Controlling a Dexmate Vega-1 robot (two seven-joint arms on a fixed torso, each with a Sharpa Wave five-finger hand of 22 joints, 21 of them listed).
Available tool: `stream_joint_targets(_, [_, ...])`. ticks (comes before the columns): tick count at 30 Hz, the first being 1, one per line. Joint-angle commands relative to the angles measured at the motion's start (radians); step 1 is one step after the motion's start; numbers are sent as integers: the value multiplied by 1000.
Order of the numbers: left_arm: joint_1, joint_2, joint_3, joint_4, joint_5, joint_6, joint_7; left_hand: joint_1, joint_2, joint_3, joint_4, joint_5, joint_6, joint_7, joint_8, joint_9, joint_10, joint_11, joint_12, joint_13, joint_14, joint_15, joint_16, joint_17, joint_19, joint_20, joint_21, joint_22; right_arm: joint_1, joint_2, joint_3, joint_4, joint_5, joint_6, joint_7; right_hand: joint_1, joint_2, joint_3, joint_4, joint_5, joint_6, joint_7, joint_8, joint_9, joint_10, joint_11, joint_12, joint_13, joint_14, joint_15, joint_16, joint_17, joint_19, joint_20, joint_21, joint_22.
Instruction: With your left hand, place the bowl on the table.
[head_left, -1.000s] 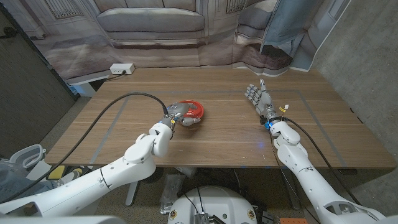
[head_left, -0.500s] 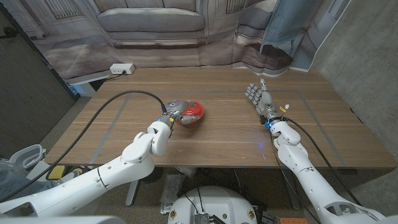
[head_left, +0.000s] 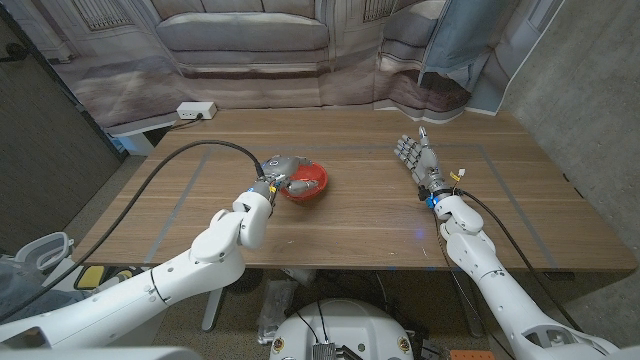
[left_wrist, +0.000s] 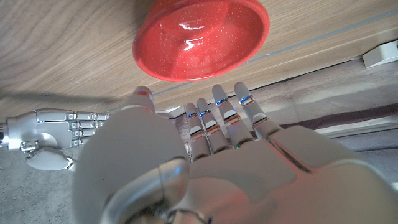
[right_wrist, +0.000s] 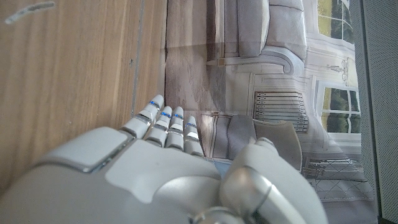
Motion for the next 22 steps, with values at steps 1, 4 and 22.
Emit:
stream_joint_targets(1, [8,7,-9,-27,24,18,-4,-4,2,-4,0,7,2,-2,-8,3,-13,1,0,-2,-18,-31,-5,-2,-10,5,-9,3,-5,0,0,-6,4,-1,-3,3,13,-7,-4,-6,10,-4,2,3,8,2,-1,3,14,0,3,5,8,-27,0,2])
stream_joint_targets(4, [10,8,-12,-31,27,18,-3,-5,2,-6,1,7,1,-1,-9,3,-17,-1,0,-4,-27,-31,-8,-5,-12,7,-10,3,-4,-1,-1,-5,1,3,-2,3,13,-7,-4,-6,11,-3,3,3,9,0,0,3,14,1,3,5,9,-27,0,3])
stream_joint_targets(22, [23,4,-28,-43,31,21,1,-21,6,-18,8,11,-17,-14,-24,6,-77,11,-5,-31,-116,-21,-21,-42,-101,58,-62,-4,-10,-7,-3,-14,3,-2,-6,3,14,-9,-5,-6,15,-3,3,3,13,3,0,3,16,0,2,5,11,-27,-3,3])
